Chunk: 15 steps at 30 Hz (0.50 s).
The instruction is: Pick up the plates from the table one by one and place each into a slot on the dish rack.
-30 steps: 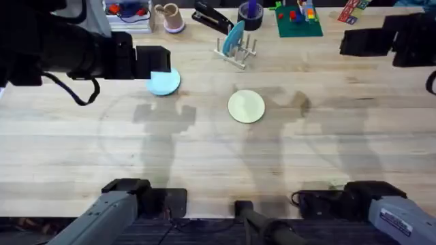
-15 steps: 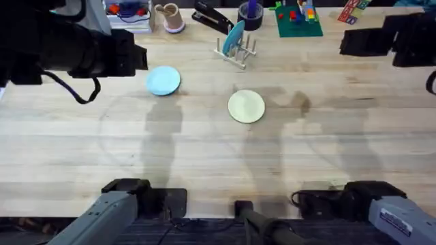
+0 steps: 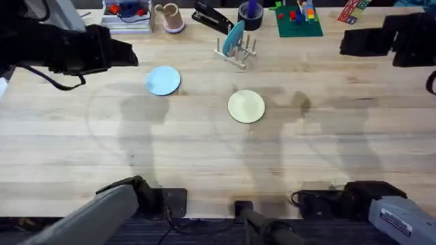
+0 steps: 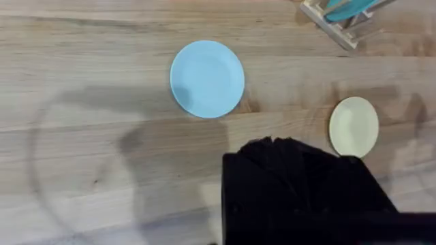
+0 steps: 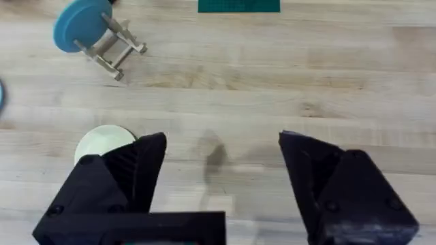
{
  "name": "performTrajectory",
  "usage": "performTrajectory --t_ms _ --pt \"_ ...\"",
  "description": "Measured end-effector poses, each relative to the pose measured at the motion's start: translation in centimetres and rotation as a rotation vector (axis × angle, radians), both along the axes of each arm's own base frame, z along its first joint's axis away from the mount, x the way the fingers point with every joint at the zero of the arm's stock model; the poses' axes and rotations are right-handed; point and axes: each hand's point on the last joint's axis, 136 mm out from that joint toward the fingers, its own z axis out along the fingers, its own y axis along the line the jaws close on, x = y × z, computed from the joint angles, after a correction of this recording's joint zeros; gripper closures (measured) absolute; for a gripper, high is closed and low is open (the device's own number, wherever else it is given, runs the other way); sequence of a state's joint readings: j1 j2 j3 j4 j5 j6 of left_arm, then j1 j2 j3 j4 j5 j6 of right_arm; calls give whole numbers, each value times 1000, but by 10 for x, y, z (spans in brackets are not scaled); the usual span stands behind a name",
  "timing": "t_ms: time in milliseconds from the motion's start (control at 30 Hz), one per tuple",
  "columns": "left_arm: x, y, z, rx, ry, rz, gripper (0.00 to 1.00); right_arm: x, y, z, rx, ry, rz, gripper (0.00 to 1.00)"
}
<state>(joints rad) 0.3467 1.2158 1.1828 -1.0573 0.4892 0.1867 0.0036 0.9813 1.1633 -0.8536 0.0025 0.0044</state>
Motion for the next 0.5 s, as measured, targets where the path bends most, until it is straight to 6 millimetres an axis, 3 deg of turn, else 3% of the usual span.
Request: performTrajectory --t_ms 500 --pt "39 25 -53 -253 53 -91 962 0 0 0 0 0 0 7"
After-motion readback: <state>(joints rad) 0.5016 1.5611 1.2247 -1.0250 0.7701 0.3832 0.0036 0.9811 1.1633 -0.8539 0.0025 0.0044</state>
